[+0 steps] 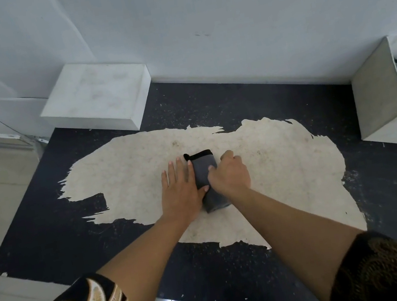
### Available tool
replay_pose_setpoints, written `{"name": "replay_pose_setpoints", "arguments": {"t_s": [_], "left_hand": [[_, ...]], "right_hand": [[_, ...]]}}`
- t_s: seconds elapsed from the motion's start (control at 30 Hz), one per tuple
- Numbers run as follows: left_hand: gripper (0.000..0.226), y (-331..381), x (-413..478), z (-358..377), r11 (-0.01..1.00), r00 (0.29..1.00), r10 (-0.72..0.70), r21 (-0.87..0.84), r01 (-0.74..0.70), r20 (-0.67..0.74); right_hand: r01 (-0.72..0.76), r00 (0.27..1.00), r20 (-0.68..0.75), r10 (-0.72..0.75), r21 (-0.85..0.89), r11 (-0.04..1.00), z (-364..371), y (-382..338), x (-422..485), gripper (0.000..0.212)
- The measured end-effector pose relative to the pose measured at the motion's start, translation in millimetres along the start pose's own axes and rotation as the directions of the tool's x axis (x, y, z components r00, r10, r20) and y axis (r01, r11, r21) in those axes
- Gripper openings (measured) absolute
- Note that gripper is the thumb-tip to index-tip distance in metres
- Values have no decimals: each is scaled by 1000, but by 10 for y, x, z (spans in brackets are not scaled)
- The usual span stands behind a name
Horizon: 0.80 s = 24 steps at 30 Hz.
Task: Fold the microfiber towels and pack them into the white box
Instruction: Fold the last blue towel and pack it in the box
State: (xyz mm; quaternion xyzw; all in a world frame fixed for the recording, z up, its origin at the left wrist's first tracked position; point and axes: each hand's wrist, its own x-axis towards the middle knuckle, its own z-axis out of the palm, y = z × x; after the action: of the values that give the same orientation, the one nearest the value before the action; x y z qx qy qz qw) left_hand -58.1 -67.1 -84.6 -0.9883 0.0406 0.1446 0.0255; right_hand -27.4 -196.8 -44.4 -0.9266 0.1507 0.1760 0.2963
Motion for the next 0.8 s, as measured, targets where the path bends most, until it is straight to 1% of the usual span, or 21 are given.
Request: {"name": "replay_pose_setpoints", "arguments": {"t_s": [0.07,0.13,0.17,0.23,0.27,0.33,0.4,0.47,0.53,0.57,0.6,0.63,0.67,0.73,0.8], "left_hand": [[86,58,-80,-12,994,991,-110,-38,107,-79],[80,142,-142,-44,966,957,-250,-110,235,-149],[75,188,-150,-68,936,938,-326,-176,303,-119],[67,264,-125,-94,845,897,-441,-320,428,34],[64,295,-106,-99,799,881,-458,-380,466,117],[58,338,-70,-120,738,868,-459,-463,491,189],[52,356,-55,-158,706,867,-451,-510,491,211],[51,336,-23,-200,659,874,-438,-585,473,213],[50,319,12,-279,592,907,-370,-700,399,203],[48,315,31,-327,534,926,-320,-770,350,199],[45,326,33,-404,470,943,-268,-827,307,198],[42,344,35,-484,428,956,-226,-862,271,188],[40,375,38,-582,419,969,-189,-879,227,160],[34,470,59,-782,433,989,-119,-892,131,87],[29,640,95,-1012,456,999,-47,-889,41,22]], "right_hand": [[-46,997,61,47,-23,999,26,-12,101,45],[-72,993,87,77,-57,996,47,11,178,42],[-86,992,89,90,-47,995,50,20,206,39],[-100,986,130,101,-14,995,57,4,247,31],[-106,982,158,104,9,994,57,-15,259,29],[-133,973,202,116,74,988,47,-55,255,26],[-157,964,240,113,173,972,38,-61,238,26],[-188,958,271,96,342,921,29,-39,223,27],[-229,955,284,81,540,810,-37,-10,181,27],[-233,958,278,67,623,747,-98,3,160,27],[-219,964,261,47,684,696,-173,19,142,27],[-192,972,235,24,726,660,-262,41,122,26],[-160,979,204,3,758,632,-366,68,102,24],[-111,989,149,-18,807,581,-584,129,63,23],[-67,997,80,-2,846,530,-832,206,21,24]]}}
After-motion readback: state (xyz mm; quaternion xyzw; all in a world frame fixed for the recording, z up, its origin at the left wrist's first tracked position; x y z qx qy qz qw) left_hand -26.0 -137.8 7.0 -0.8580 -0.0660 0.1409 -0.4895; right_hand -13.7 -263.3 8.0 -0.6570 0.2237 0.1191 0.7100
